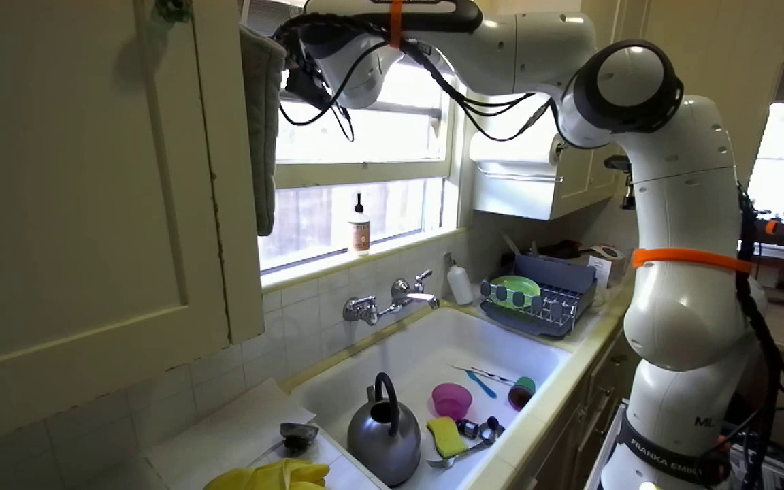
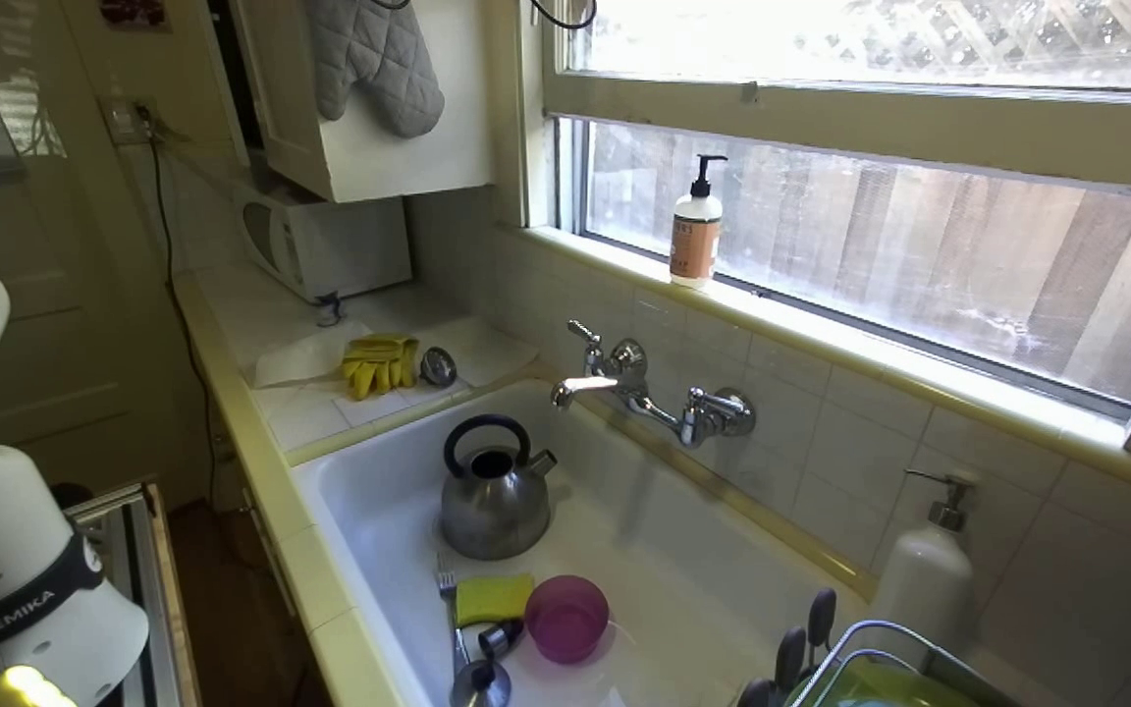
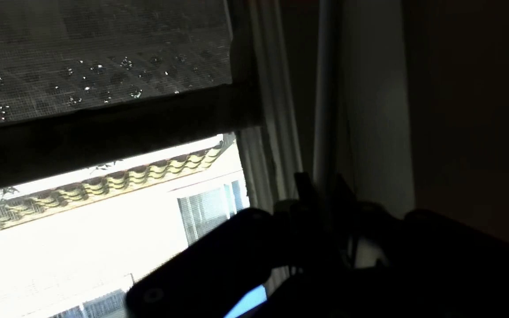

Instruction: Pull the curtain string

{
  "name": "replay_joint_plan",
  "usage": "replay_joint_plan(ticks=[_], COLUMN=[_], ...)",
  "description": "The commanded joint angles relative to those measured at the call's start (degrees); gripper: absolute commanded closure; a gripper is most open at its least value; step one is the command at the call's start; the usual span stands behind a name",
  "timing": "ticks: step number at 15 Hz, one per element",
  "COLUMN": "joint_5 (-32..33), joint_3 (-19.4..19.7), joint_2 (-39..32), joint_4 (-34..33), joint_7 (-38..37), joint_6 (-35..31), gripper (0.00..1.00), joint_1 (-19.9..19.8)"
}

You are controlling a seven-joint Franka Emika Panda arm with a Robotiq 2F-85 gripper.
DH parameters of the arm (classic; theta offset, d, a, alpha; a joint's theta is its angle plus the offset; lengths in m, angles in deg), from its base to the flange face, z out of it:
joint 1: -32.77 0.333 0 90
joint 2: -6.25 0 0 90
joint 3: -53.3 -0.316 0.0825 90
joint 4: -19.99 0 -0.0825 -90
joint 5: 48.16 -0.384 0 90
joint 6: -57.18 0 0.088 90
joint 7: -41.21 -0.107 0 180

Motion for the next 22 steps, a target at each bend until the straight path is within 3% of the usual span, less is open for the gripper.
replay_joint_plan(ticks=[1,5,13,17,22], joint_5=[-3.3,-6.3,-9.2,-9.9,-12.3], joint_3=[-9.9,-19.5,-33.1,-35.3,-33.8], joint_2=[-3.5,-5.5,-7.3,-2.7,3.9], joint_4=[-3.7,-3.0,0.2,5.8,12.4], joint_7=[10.5,19.1,28.1,25.6,20.4], joint_6=[3.5,7.4,12.8,8.2,-7.5], gripper=[0.97,0.97,0.97,0.97,0.97], joint_1=[-8.6,-17.0,-30.5,-35.9,-37.0])
